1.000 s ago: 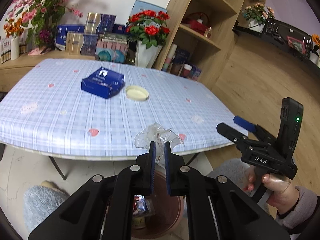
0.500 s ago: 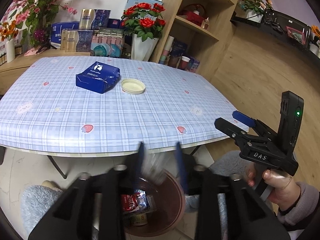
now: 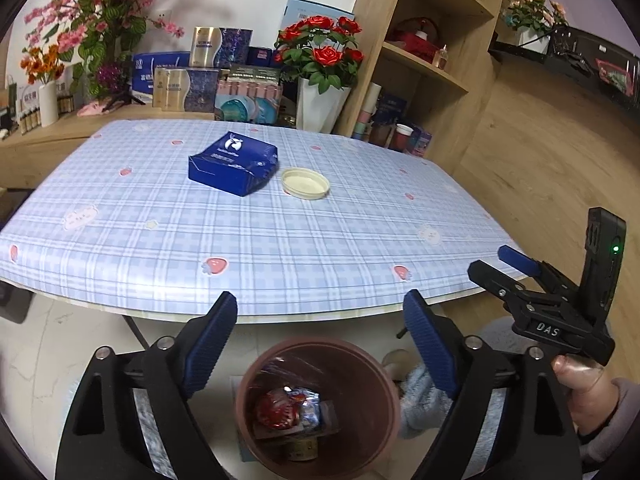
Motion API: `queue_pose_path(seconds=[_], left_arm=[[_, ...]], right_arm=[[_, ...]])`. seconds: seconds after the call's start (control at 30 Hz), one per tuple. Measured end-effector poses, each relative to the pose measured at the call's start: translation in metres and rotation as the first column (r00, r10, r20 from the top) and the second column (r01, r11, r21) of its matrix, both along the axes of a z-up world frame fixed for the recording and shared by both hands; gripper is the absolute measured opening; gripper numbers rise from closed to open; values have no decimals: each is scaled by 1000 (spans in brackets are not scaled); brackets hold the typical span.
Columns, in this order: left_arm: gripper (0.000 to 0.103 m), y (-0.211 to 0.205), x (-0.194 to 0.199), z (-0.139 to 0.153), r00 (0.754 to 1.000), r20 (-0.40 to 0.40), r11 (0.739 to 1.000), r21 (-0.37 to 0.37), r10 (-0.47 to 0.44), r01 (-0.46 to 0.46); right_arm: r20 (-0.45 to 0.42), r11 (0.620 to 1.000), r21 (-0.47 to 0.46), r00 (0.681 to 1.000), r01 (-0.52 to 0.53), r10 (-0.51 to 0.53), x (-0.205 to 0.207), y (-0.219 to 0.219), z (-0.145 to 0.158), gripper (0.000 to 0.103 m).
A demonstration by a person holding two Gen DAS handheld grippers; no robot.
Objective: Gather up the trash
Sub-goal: 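Open the right tool to drop the can while the left tool releases the plastic bag into the bin, then move both tools toward the cream cup lid and blue coffee bag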
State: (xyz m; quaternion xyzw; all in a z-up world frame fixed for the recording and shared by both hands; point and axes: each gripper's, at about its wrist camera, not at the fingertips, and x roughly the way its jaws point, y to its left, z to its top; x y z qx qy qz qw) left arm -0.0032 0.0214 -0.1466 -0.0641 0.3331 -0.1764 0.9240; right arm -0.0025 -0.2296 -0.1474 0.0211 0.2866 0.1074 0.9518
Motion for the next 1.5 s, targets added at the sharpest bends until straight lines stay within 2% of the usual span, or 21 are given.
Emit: queue_pose_path(seconds=[0.23,0.37,0.47,0.63,1.03,1.23,1.5], left_arm=[[93,13,13,0,998,14,997,21,69,-69],[94,21,25,-5,995,-8,994,26,103,-103],[94,24,34,-8,994,-29,994,-2,105,-105],[95,22,42,-13,995,-27,996,8,92,-91],[95,34,72,-30,993,-50,994,-20,103,-104],[95,43,93,-32,993,-36,993,-11,113,-114],[95,54,127,-26,991,-6,991,19,133,-133]], right_arm=[[-22,1000,-15,1000,-7,7,9,1,-6,97],[-39,1000,-16,999,-9,8,17,0,-6,97],[-33,999,-35,999,-16,15,19,1,-6,97],[-47,998,-54,999,-14,11,31,0,-7,97],[-104,996,-80,994,-28,19,62,2,-19,97],[-135,995,-79,990,-55,44,97,6,-24,97],[-179,994,-46,979,-103,93,165,12,-23,97]])
